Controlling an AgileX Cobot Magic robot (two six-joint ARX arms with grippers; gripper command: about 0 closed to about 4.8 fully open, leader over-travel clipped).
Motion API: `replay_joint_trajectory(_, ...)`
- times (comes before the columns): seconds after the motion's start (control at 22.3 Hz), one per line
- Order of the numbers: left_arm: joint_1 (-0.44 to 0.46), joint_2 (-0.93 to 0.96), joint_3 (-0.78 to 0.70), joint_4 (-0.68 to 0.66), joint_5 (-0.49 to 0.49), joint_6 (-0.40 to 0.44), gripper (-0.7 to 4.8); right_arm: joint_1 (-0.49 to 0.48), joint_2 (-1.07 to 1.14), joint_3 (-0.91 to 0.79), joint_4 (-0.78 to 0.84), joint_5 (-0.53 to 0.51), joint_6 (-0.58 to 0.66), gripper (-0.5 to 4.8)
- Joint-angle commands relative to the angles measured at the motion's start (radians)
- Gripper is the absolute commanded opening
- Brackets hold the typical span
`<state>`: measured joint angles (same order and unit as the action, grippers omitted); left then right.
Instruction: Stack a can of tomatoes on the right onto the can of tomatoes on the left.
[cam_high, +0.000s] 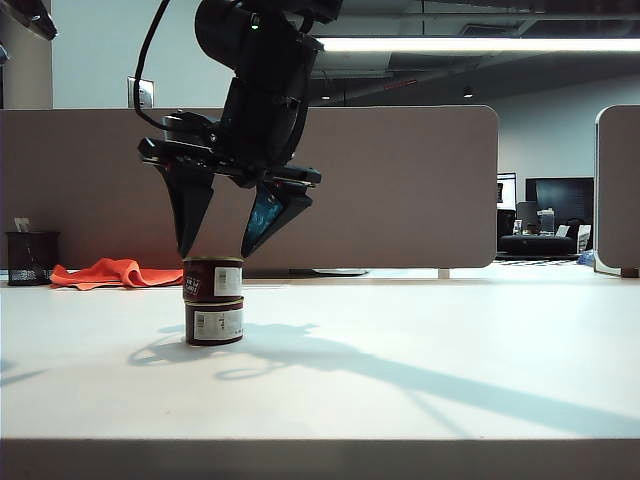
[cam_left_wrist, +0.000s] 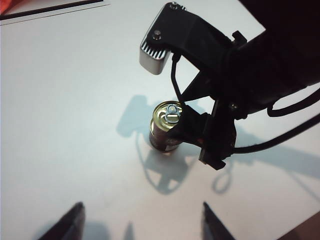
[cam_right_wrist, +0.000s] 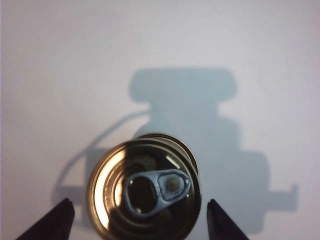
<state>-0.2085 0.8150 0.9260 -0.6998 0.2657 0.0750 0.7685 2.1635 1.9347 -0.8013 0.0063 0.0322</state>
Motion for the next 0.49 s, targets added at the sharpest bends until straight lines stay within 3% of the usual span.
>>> replay_joint_trajectory(0.04,0.002,-0.002,0.007,0.002,0.000,0.004,2.91,0.001,-0.009,0.007,0.013,-0.005,0.000,3.68)
replay_joint_trajectory(0.22,0.002,-0.002,0.007,-0.001,0.000,0.004,2.91,-0.006,-0.024,0.016,0.007,-0.005,-0.001,3.68)
replay_joint_trajectory(0.31,0.002,-0.003,0.007,0.002,0.000,0.004,2.90,-0.021,-0.082,0.016,-0.003,-0.005,-0.001,3.36)
replay_joint_trajectory(0.4,0.002,-0.004,0.007,0.018,0.000,0.004,2.70,-0.045,-0.171,0.015,-0.003,0.005,-0.001,2.35)
replay_joint_trajectory(0.49,0.002,-0.007,0.007,0.035,0.000,0.003,2.52,-0.074,-0.268,0.014,-0.010,0.021,-0.002,0.44)
